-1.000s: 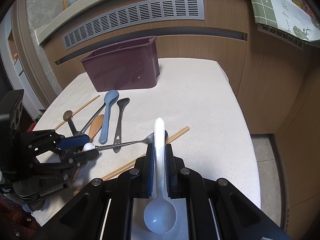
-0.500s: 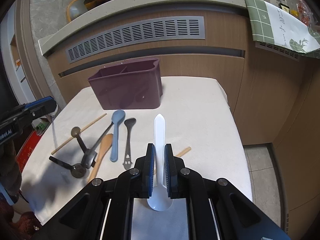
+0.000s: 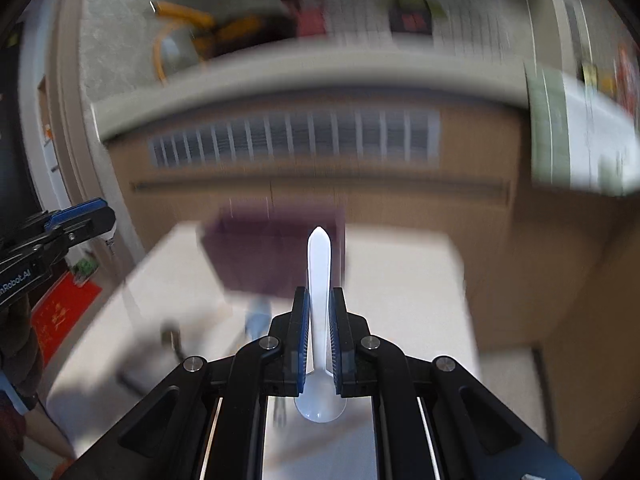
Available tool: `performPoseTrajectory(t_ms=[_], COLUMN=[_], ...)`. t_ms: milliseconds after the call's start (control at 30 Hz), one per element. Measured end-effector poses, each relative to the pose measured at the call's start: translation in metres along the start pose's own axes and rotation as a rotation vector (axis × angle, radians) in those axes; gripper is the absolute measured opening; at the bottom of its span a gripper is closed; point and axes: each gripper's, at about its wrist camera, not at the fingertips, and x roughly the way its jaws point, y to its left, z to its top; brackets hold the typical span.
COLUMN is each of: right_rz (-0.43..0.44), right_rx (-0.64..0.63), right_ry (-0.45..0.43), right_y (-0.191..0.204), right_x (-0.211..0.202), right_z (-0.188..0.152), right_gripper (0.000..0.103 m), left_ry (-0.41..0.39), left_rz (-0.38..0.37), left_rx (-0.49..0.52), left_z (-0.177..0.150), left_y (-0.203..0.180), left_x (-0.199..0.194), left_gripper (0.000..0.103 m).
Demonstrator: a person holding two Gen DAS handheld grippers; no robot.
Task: Organize utensils
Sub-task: 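Carry both spoons over the maroon caddy and open both grippers to drop them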
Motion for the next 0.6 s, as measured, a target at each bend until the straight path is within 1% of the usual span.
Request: performPoseTrajectory(t_ms=[33,67,133,233,300,367,400,533,600], right_rz=[0.000,0.004,0.049,0.051,0.051,0.053,0.053,0.050,0.054], right_rx=[-0.001,0.003,0.015,0.014,0.007,0.007,0.010,0.046,0.062], right_ry=[-0.055,-0.086,-0.144,-0.182,-0.185,-0.166,-0.157,-0.094,-0.054], right_y=[-0.001,-0.001,-0.003,0.000,0.002,0.002,0.002,-0.005,-0.010], right_x=[-0.002,-0.002,0.005,0.032,0.048,0.074,0.080,0.117,0.131], right_z=[0.020,0.032,0.059,0.072,0.071,0.065,0.064,0.051,0.042], right_gripper=[0.009,0.009,0.009,0.009,0.009,0.009,0.009,0.009,0.009], left_ry=[-0.017,-0.026,-0.044,-0.051,-0.047,-0.040,-0.033,0.011,0.043], left_rz=[-0.003,-0.007,-0.011,-0.021,-0.039,-0.050,-0.062,-0.067,-0.078], left_rx=[-0.011,-0.022,-0.039,-0.059,-0.078,-0.091,-0.099,-0.112,-0.138], left_z=[0.016,0.026,0.043,0.053,0.055,0.054,0.052,0.040,0.031], left_y=[0.006,0.012,0.021,0.034,0.041,0.044,0.046,0.048,0.053], left_x=[0.004,0.008,0.019,0.040,0.057,0.072,0.083,0.110,0.122], left_gripper=[0.022,0.022,0.022,0.020,0.018,0.018,0.018,0.018,0.018])
